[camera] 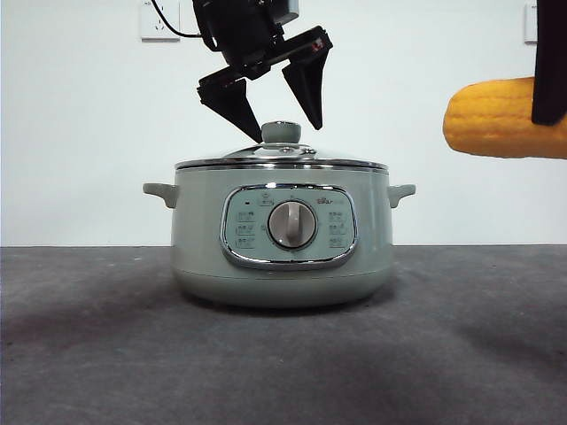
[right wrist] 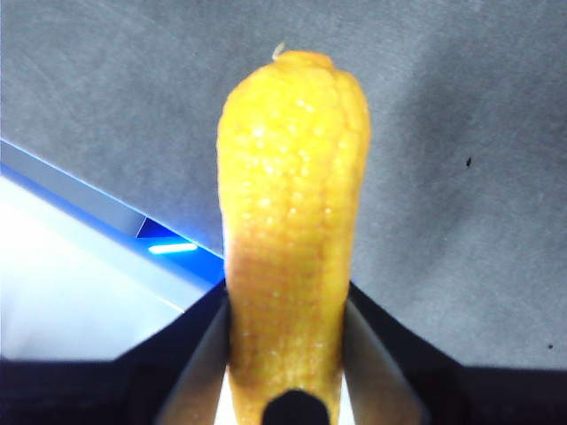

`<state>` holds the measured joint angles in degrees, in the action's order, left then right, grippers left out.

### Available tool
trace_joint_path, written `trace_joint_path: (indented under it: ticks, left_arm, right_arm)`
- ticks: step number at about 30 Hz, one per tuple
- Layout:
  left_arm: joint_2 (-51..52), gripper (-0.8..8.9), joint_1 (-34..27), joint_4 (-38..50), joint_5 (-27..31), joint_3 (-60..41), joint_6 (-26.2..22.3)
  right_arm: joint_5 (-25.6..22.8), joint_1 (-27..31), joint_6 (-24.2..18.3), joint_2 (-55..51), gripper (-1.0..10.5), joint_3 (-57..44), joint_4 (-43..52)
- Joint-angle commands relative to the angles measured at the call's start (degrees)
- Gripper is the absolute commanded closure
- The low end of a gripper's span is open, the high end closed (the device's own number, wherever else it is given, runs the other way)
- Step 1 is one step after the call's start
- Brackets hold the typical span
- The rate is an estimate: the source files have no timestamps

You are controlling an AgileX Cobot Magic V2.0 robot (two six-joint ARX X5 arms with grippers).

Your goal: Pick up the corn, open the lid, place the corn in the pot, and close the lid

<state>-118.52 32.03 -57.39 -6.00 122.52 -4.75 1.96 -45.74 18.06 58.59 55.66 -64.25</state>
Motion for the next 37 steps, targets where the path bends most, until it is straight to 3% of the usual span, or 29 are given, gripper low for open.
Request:
trace_joint_path:
  ticks: [1, 6, 16, 27, 37]
  left_arm:
    - [-0.76, 3.97, 0.15, -0.28, 0.04, -0.15, -0.68]
    - [-1.29, 4.37, 0.26, -1.4, 0.04, -0.17, -0.7]
    - [-1.6, 8.27, 0.26, -1.25, 0.07, -0.17, -0.85]
    - [1.44, 8.26, -0.13, 1.16, 0.04, -0.11, -0.87]
    - [8.13, 8.25, -2.99, 3.45, 0.26, -0.11, -1.79]
  right_arm:
    - [0.0, -0.07, 0.39, 0.02, 9.6, 0.11, 0.22]
    - [0.0, -0.07, 0.42, 0.02, 9.6, 0.11, 0.15]
    - [0.0, -0.07, 0.42, 0.02, 9.6, 0.11, -0.09]
    - [-0.02, -0.04, 0.46, 0.02, 9.6, 0.11, 1.79]
    - [-0.04, -0.04, 3.37, 1.16, 9.6, 3.61, 3.32]
